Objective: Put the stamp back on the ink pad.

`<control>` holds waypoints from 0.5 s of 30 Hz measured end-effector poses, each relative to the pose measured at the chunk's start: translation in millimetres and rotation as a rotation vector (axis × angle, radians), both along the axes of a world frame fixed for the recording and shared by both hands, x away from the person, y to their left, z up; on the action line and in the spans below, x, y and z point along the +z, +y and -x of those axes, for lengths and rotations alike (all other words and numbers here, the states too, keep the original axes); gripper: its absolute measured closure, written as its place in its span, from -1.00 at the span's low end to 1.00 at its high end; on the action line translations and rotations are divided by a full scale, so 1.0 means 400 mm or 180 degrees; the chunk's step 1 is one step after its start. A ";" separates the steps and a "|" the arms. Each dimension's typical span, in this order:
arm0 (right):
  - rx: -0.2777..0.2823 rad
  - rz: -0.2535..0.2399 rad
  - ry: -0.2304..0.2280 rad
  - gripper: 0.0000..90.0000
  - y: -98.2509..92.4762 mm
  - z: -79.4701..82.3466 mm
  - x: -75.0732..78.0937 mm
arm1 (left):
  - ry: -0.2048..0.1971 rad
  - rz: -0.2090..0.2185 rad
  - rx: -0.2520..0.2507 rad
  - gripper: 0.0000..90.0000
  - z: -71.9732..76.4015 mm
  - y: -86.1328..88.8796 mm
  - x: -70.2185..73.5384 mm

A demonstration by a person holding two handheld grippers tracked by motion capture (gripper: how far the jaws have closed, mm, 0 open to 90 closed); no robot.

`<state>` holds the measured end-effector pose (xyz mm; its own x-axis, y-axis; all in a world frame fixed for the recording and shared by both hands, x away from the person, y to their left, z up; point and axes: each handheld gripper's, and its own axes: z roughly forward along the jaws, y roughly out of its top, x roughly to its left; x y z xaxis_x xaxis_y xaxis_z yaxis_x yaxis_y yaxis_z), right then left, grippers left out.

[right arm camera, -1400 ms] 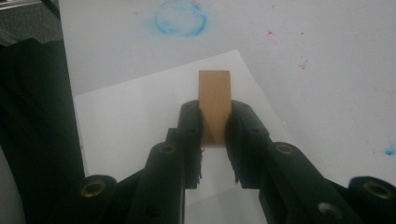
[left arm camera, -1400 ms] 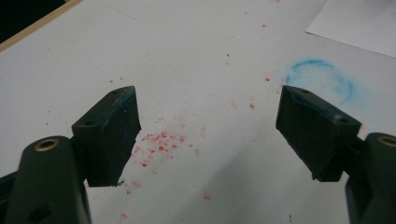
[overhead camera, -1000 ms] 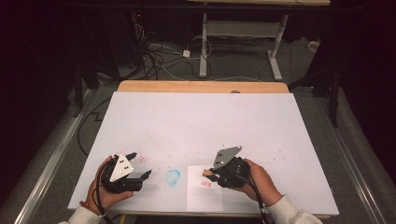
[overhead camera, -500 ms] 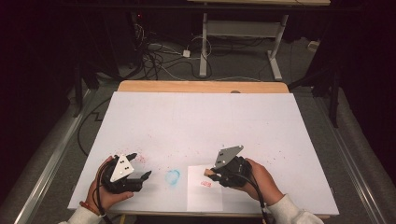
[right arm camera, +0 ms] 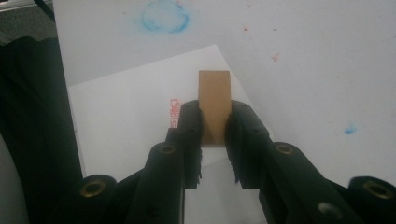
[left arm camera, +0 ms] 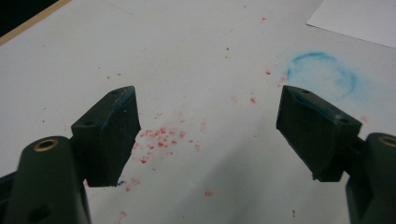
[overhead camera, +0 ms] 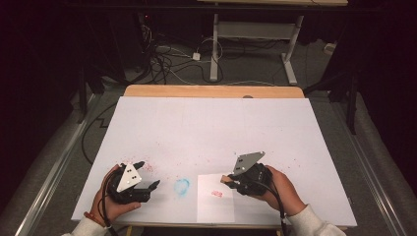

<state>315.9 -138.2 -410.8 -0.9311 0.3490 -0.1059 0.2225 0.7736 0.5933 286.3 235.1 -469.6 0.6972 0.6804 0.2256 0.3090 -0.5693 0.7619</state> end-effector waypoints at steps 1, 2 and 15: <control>-0.0023 0.0003 -0.0006 0.68 -0.004 0.001 0.000 | -0.0009 -0.0009 -0.0010 -0.54 0.000 -0.002 0.001; -0.0038 0.0004 -0.0017 0.68 -0.009 0.001 0.000 | -0.0011 -0.0017 -0.0016 -0.54 0.000 -0.004 0.001; -0.0292 0.0005 -0.0084 0.68 -0.084 -0.001 0.011 | 0.0011 -0.0033 -0.0045 -0.54 0.000 -0.008 -0.001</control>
<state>316.4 -171.7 -406.3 -0.8921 0.4325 -0.1306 0.2767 0.7516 0.5988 286.4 231.9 -469.9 0.7074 0.6682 0.2302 0.3036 -0.5814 0.7548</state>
